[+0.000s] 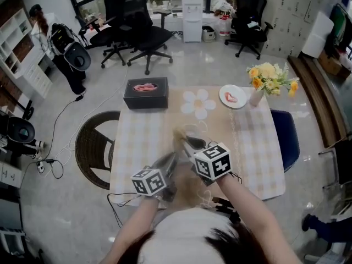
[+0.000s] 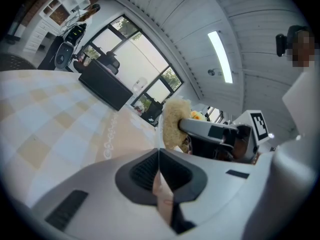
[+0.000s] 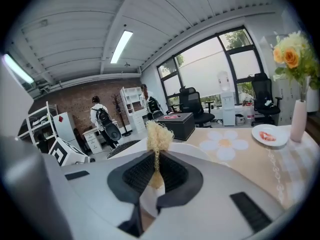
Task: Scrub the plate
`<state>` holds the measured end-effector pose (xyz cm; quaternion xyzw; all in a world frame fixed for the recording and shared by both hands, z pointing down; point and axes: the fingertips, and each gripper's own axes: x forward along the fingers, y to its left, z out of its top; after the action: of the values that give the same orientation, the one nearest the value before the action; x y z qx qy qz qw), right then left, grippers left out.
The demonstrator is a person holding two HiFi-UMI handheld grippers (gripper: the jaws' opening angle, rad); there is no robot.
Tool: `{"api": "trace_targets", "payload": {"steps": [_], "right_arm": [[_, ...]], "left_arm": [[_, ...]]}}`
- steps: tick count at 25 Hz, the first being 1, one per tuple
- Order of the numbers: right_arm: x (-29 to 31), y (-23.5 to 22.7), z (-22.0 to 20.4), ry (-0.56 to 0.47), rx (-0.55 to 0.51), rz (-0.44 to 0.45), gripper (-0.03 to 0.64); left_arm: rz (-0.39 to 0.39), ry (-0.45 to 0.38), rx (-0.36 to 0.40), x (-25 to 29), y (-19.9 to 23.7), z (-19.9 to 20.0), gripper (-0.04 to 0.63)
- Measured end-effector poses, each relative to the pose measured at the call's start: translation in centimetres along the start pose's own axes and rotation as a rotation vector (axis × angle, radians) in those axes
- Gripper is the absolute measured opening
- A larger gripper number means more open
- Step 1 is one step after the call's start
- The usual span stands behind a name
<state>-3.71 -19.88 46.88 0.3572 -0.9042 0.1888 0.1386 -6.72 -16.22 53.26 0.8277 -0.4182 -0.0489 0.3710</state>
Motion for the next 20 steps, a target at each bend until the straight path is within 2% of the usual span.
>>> {"api": "trace_targets", "payload": {"steps": [3, 7, 20], "right_arm": [[0.6, 1.0, -0.2, 0.023, -0.041, 0.025, 0.032], [1.2, 0.8, -0.6, 0.044, -0.095, 0.003, 0.032], [1.3, -2.1, -1.1, 0.045, -0.058, -0.101, 0.032]], "left_arm": [[0.000, 0.005, -0.009, 0.0, 0.0, 0.1, 0.017], [0.003, 0.008, -0.021, 0.1, 0.2, 0.1, 0.017], [0.002, 0.003, -0.002, 0.0, 0.2, 0.0, 0.017]]}}
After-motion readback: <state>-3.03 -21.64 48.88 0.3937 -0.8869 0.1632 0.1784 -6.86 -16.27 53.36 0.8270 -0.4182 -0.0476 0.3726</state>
